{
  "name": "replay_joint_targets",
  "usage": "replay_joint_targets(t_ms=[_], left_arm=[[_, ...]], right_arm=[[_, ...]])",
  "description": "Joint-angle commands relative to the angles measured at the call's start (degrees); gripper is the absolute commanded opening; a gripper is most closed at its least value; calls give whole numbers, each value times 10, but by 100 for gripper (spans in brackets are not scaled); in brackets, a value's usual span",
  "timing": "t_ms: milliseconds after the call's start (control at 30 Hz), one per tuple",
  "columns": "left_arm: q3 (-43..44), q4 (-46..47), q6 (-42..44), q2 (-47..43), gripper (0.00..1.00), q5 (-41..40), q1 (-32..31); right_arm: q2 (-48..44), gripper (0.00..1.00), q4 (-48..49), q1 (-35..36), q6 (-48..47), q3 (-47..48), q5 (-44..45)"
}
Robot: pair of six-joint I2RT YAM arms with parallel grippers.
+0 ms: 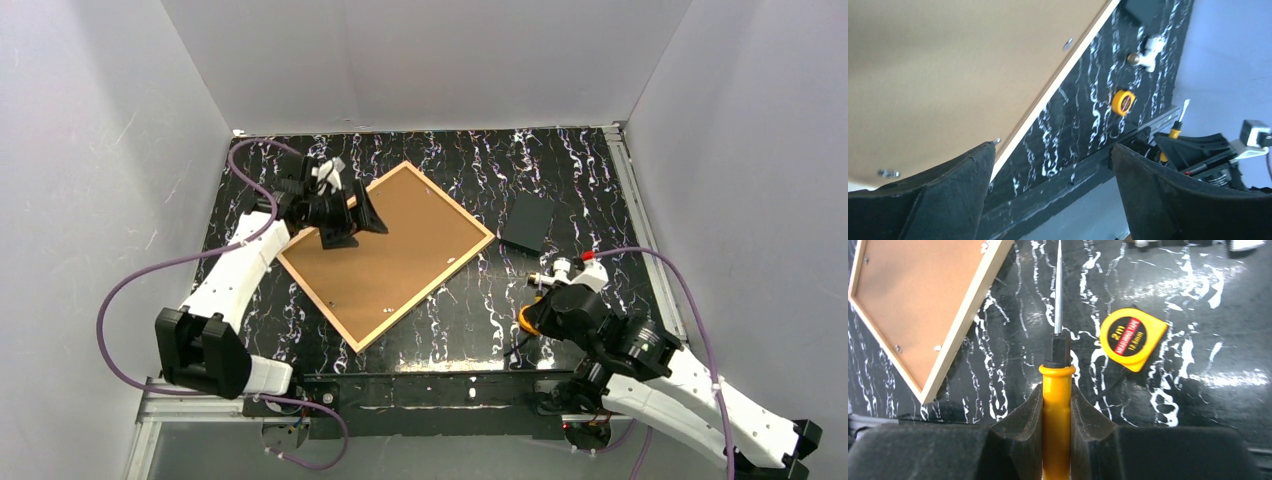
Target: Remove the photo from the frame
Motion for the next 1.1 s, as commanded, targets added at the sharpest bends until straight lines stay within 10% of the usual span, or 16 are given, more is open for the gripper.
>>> replay_joint_targets(t_ms=[0,333,833,1067], left_arm=[[69,-19,-8,56,89,26,-12],[51,6,-16,77,98,45,-18],[45,23,-36,97,98,109,-21],[44,34,-55,99,98,125,-16]], right_arm=[[-27,1,-83,-6,55,10,58],[61,1,-85,-48,11,61,68],[306,1,103,-473,-223,186,-160],[547,1,150,-541,-278,314,-88]])
